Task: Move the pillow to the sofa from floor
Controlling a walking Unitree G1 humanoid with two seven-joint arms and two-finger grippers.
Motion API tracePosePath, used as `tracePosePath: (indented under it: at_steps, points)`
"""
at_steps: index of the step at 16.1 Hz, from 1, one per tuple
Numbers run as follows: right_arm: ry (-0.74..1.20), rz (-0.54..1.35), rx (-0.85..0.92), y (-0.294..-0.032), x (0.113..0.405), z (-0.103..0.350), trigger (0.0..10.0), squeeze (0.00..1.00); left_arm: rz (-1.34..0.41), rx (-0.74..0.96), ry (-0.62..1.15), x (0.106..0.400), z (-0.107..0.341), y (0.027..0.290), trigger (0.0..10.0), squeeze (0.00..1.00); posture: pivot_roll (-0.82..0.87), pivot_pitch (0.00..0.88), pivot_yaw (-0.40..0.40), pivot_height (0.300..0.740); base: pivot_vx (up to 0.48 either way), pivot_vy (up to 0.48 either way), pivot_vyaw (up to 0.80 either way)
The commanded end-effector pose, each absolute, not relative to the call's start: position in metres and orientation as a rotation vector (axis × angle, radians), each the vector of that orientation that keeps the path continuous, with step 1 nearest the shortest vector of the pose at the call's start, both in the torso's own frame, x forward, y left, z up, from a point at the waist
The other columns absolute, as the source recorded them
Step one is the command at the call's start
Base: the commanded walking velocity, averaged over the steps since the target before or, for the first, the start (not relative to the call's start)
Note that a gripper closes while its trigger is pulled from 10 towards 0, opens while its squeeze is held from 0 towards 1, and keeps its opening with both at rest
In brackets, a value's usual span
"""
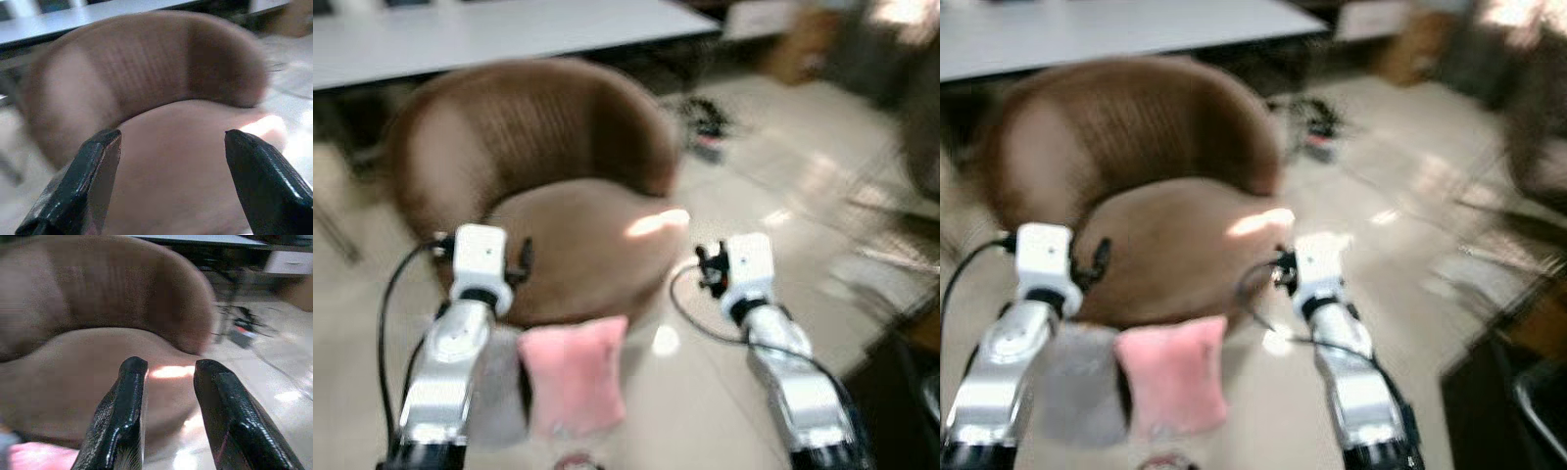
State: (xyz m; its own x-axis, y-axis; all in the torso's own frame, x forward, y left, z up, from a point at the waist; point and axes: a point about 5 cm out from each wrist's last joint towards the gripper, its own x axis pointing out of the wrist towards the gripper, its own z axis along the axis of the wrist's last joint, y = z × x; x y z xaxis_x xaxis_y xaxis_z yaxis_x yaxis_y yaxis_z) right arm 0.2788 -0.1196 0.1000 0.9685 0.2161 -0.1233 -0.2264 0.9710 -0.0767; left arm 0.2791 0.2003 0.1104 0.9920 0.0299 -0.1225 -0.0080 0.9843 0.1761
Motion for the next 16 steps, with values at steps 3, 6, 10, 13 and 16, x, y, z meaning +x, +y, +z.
tracePosePath:
  at_steps: [3, 6, 10, 13, 16]
  points:
    - [0.099, 0.202, -0.116, -0.1274, 0.2804, 0.1018, 10.0, 0.0, -0.053, 0.207, 0.079, 0.2825, 0.1172, 0.1864, 10.0, 0.0, 0.0, 0.0, 0.006, 0.74, 0.0, -0.434, 0.8]
    - [0.094, 0.206, -0.12, -0.1253, 0.2821, 0.1033, 10.0, 0.0, -0.032, 0.23, 0.079, 0.2806, 0.1166, 0.1899, 10.0, 0.0, 0.0, 0.007, -0.004, 0.74, 0.0, -0.434, 0.8]
    - [0.077, 0.237, -0.128, -0.1219, 0.2851, 0.1078, 10.0, 0.0, -0.041, 0.26, 0.065, 0.276, 0.116, 0.1879, 10.0, 0.0, 0.0, 0.036, -0.017, 0.74, 0.0, -0.432, 0.8]
    - [0.077, 0.239, -0.132, -0.1223, 0.2855, 0.1077, 10.0, 0.0, -0.026, 0.264, 0.058, 0.2735, 0.116, 0.1907, 10.0, 0.0, -0.01, 0.041, -0.018, 0.74, 0.0, -0.433, 0.8]
    - [0.076, 0.235, -0.138, -0.1235, 0.2854, 0.1082, 10.0, 0.0, -0.034, 0.288, 0.014, 0.2734, 0.1204, 0.1859, 10.0, 0.0, -0.01, 0.043, -0.019, 0.74, 0.0, -0.411, 0.8]
